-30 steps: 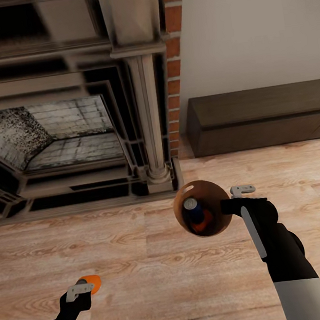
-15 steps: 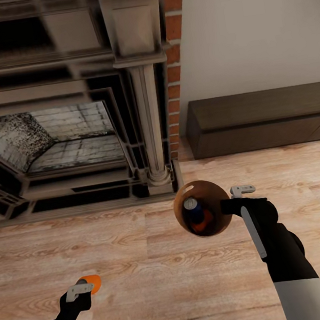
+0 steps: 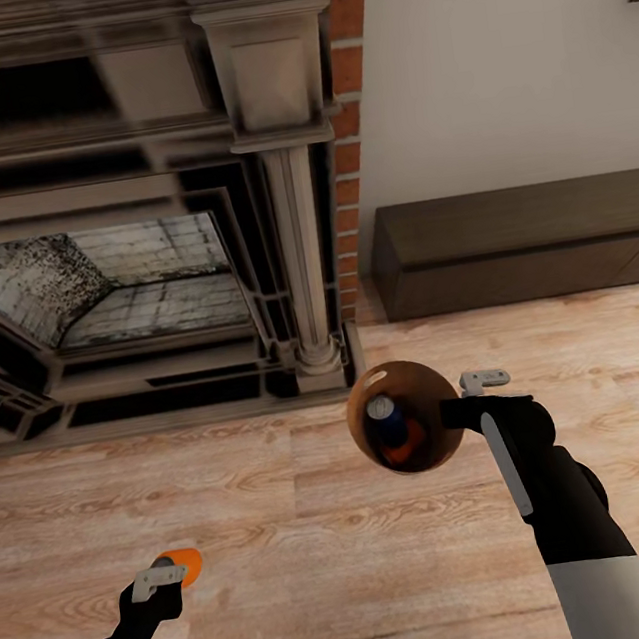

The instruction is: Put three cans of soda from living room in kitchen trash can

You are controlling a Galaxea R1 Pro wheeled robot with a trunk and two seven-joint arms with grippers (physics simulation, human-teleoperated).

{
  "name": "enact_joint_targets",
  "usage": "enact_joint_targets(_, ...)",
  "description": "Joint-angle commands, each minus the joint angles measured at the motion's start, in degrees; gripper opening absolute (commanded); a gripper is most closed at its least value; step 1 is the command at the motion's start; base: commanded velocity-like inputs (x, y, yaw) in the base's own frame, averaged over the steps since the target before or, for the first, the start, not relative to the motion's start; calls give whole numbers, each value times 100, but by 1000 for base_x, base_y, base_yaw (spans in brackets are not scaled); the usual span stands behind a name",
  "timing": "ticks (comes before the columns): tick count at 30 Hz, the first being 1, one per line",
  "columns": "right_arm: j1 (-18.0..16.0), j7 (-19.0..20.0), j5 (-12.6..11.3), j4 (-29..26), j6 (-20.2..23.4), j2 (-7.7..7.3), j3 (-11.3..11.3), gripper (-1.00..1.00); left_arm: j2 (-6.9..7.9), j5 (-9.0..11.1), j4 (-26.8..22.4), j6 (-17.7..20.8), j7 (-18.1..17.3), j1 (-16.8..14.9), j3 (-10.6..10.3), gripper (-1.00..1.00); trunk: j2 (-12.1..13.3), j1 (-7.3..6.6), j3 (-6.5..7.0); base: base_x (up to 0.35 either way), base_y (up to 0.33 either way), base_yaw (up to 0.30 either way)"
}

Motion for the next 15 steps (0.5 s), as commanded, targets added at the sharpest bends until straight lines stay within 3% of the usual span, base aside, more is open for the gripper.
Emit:
enact_joint_targets(1, -1, 20, -77, -1, -4, 1, 0, -100, 0, -2, 0, 0, -3, 0, 2, -100, 42, -23, 19, 0, 0, 0)
enact_joint_targets(15, 7, 20, -72, 39, -4, 1, 0, -100, 0, -2, 0, 0, -3, 0, -1, -100, 603, -330, 270, 0, 0, 0)
